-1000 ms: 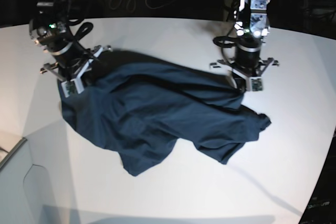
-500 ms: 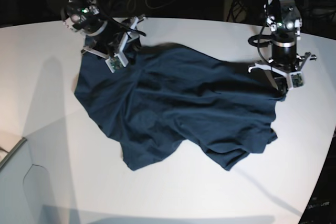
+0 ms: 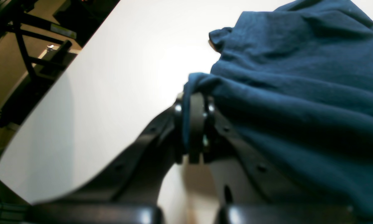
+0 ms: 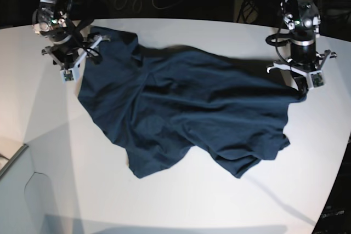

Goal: Layout the t-shirt on the table in an organized manner, then fold the t-shirt properly
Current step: 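Pull both held corners apart to stretch the shirt, then lift the shirt with both grippers and lay it flat on the table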

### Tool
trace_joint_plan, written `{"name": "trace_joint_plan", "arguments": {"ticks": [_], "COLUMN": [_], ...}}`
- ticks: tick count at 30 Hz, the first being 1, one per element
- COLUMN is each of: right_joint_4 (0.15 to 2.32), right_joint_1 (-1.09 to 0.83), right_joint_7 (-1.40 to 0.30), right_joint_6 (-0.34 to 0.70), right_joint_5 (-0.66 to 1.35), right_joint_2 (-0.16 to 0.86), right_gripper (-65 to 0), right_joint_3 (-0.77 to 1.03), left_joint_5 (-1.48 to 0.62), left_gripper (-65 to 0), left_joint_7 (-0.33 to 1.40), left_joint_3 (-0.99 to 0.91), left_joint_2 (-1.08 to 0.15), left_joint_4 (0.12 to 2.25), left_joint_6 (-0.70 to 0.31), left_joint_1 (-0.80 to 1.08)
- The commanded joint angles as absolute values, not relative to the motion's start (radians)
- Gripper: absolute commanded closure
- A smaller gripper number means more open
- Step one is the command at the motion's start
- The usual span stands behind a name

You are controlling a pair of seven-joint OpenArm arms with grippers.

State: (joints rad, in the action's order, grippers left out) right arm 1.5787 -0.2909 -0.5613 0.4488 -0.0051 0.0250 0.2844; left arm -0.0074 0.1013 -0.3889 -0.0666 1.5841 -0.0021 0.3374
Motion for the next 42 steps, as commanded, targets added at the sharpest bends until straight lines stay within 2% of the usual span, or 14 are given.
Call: {"name": "trace_joint_plan", "arguments": {"ticks": [1, 11, 14, 17, 18, 21, 27, 31, 36, 42], "right_joint_4": [1.569, 1.446, 1.442, 1.445, 1.449, 1.503, 1.765, 1.876, 1.894, 1.744], "right_joint_1": [-0.275, -0.257, -0.259, -0.259, -0.259, -0.272, -0.369, -0.351, -0.194, 0.097], "right_joint_7": [-0.549, -0.541, -0.541, -0.544, -0.55, -0.55, -0.542, -0.549, -0.552, -0.552], "right_joint_6": [0.45, 0.45, 0.45, 0.45, 0.45, 0.45, 0.453, 0.453, 0.453, 0.453], "right_joint_5": [0.001, 0.001, 0.001, 0.001, 0.001, 0.001, 0.005, 0.005, 0.005, 0.004], "right_joint_2": [0.028, 0.002, 0.002, 0.004, 0.004, 0.021, 0.028, 0.028, 0.028, 0.054], "right_gripper": [-35.5, -33.6, -23.0, -3.2, 0.0, 0.0, 0.0, 0.0, 0.0, 0.0], "right_joint_3": [0.288, 0.254, 0.211, 0.199, 0.202, 0.209, 0.24, 0.237, 0.237, 0.236], "left_joint_5": [-0.007, -0.007, -0.007, -0.007, -0.007, -0.007, -0.007, -0.002, -0.001, -0.001], "left_gripper": [0.0, 0.0, 0.0, 0.0, 0.0, 0.0, -0.1, -0.1, -0.1, -0.1], "left_joint_7": [0.071, 0.071, 0.071, 0.071, 0.071, 0.071, 0.071, 0.071, 0.081, 0.081], "left_joint_3": [-0.39, -0.389, -0.389, -0.39, -0.39, -0.39, -0.424, -0.426, -0.375, -0.255], "left_joint_2": [-0.073, -0.071, -0.071, -0.071, -0.071, -0.073, -0.073, -0.088, -0.154, -0.222], "left_joint_4": [1.603, 1.593, 1.592, 1.592, 1.592, 1.607, 1.73, 1.774, 1.765, 1.607], "left_joint_6": [0.002, 0.002, 0.002, 0.002, 0.002, 0.002, 0.002, 0.002, 0.002, 0.002], "left_joint_1": [0.332, 0.331, 0.332, 0.334, 0.338, 0.364, 0.41, 0.383, 0.211, -0.073]}}
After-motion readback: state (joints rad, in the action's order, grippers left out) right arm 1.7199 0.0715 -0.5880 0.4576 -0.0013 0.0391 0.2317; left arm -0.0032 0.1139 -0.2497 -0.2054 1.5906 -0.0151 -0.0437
